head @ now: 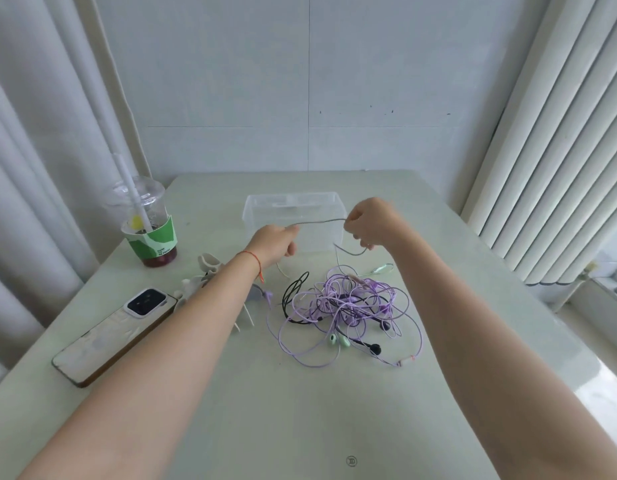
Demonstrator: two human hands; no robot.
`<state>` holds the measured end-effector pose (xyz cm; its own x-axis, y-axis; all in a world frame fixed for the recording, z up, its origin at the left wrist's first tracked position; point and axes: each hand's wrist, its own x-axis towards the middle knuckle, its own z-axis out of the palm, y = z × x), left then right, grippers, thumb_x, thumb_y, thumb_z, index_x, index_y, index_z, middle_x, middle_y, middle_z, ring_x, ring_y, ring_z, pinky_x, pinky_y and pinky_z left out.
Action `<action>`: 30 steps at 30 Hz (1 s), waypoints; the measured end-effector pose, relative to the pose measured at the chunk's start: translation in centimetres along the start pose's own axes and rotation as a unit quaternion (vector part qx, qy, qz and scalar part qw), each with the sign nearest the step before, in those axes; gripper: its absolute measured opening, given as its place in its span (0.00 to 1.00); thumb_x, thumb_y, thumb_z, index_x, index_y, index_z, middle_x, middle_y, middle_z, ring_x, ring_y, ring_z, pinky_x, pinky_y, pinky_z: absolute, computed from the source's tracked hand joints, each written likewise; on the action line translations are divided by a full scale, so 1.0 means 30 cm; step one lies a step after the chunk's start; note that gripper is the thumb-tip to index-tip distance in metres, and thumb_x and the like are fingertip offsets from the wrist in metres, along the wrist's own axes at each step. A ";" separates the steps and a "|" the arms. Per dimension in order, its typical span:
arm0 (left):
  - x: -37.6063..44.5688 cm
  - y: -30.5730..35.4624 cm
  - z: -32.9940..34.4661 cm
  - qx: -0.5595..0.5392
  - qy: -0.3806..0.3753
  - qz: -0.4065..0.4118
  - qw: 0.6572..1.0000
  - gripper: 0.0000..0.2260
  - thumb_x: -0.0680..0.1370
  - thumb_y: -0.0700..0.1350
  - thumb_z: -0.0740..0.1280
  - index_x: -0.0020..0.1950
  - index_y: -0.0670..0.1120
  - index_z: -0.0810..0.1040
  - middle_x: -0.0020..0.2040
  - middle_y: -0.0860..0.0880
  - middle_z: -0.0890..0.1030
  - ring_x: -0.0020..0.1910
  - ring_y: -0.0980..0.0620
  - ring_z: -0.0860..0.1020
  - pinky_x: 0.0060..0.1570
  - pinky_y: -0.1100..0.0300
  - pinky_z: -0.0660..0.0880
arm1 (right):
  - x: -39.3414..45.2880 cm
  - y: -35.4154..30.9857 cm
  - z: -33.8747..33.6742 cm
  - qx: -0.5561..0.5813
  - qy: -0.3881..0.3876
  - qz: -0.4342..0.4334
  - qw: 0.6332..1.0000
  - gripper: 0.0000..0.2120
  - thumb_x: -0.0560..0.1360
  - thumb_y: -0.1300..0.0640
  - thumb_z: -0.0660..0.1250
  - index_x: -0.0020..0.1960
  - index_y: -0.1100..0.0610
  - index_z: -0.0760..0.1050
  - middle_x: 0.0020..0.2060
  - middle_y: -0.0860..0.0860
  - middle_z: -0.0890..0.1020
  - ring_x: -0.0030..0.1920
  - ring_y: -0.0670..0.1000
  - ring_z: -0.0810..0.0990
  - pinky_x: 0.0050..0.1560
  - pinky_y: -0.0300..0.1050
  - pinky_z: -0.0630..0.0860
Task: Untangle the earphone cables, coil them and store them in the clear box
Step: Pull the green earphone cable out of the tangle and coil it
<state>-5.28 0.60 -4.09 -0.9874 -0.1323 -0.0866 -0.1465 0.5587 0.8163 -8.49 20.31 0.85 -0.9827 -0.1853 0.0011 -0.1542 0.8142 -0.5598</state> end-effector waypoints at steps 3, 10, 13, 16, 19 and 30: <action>0.000 0.001 0.023 -0.077 -0.006 -0.008 0.997 0.23 0.83 0.51 0.56 0.30 0.44 0.75 0.47 0.43 0.81 0.55 0.45 0.79 0.41 0.58 0.74 | -0.009 0.036 0.007 0.058 -0.026 0.052 0.997 0.15 0.77 0.56 0.59 0.39 0.61 0.80 0.36 0.56 0.81 0.33 0.55 0.79 0.33 0.43 0.77; -0.065 0.090 0.058 -0.273 -0.093 0.011 0.957 0.15 0.83 0.50 0.58 0.52 0.44 0.80 0.50 0.45 0.83 0.28 0.53 0.77 0.36 0.59 0.78 | -0.060 0.031 -0.023 0.385 -0.104 0.061 0.915 0.22 0.82 0.49 0.56 0.37 0.61 0.77 0.27 0.54 0.75 0.24 0.52 0.71 0.27 0.40 0.69; -0.093 0.151 0.067 -0.254 -0.061 0.056 0.964 0.12 0.82 0.48 0.59 0.58 0.45 0.79 0.56 0.47 0.81 0.20 0.57 0.64 0.31 0.62 0.74 | -0.069 -0.009 -0.036 0.445 -0.142 0.039 0.883 0.20 0.82 0.51 0.58 0.36 0.60 0.74 0.25 0.53 0.73 0.23 0.50 0.69 0.25 0.39 0.66; -0.127 0.179 0.047 -0.255 -0.070 0.061 0.962 0.13 0.80 0.42 0.59 0.58 0.42 0.80 0.54 0.44 0.83 0.19 0.56 0.58 0.28 0.61 0.65 | -0.069 -0.040 -0.047 0.481 -0.131 0.026 0.867 0.19 0.82 0.52 0.58 0.35 0.59 0.73 0.24 0.52 0.72 0.22 0.49 0.67 0.24 0.37 0.65; -0.148 0.172 0.024 -0.215 -0.121 0.052 0.968 0.12 0.78 0.38 0.57 0.53 0.39 0.80 0.45 0.42 0.83 0.19 0.56 0.55 0.28 0.60 0.55 | -0.063 -0.062 -0.055 0.514 -0.074 0.016 0.855 0.15 0.82 0.56 0.57 0.39 0.59 0.74 0.26 0.52 0.74 0.24 0.50 0.71 0.26 0.38 0.68; -0.127 0.112 -0.031 -0.296 -0.100 0.019 0.950 0.15 0.82 0.52 0.59 0.48 0.45 0.82 0.38 0.48 0.75 0.17 0.60 0.56 0.21 0.65 0.51 | -0.079 -0.077 -0.023 0.427 -0.049 -0.023 0.902 0.04 0.78 0.66 0.61 0.47 0.61 0.74 0.37 0.57 0.79 0.33 0.53 0.78 0.37 0.45 0.78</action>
<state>-1.95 2.21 -0.50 -0.9916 0.0704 -0.1085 -0.1092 -0.0065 0.9940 -5.89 19.25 2.71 -0.9570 -0.2900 -0.0100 -0.0170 0.0905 -0.9958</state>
